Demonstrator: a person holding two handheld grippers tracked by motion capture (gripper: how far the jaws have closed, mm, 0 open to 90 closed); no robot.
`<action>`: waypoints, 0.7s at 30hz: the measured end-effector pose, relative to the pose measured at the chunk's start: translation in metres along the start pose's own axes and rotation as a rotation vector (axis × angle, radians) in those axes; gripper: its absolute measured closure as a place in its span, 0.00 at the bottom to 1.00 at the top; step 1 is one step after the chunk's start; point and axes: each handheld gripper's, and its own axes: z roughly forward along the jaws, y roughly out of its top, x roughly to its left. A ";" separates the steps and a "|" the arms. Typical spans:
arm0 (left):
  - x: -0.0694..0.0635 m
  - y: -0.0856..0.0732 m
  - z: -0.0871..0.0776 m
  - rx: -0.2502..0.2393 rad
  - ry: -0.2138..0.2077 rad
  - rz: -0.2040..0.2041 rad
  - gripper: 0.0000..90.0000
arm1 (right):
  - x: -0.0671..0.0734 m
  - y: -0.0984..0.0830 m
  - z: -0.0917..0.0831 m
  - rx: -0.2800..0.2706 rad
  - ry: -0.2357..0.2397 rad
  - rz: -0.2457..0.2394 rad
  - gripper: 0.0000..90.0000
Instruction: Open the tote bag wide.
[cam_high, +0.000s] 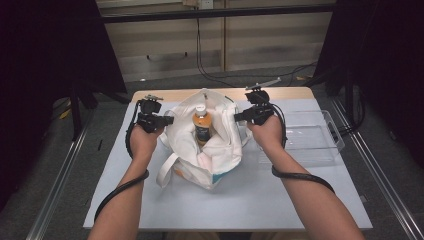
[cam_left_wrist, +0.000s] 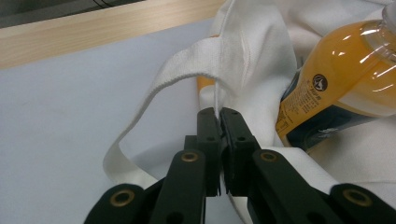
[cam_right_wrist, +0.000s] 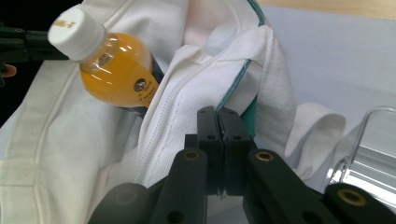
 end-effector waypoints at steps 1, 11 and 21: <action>0.000 0.000 0.001 -0.001 0.004 0.004 0.97 | -0.002 -0.001 0.000 0.001 -0.002 0.005 0.99; 0.002 -0.002 0.005 0.013 0.009 -0.009 0.97 | -0.012 -0.010 0.005 0.019 -0.028 0.010 0.98; 0.003 -0.005 0.007 0.007 0.007 -0.010 0.97 | -0.014 -0.013 0.010 0.041 -0.054 -0.006 0.99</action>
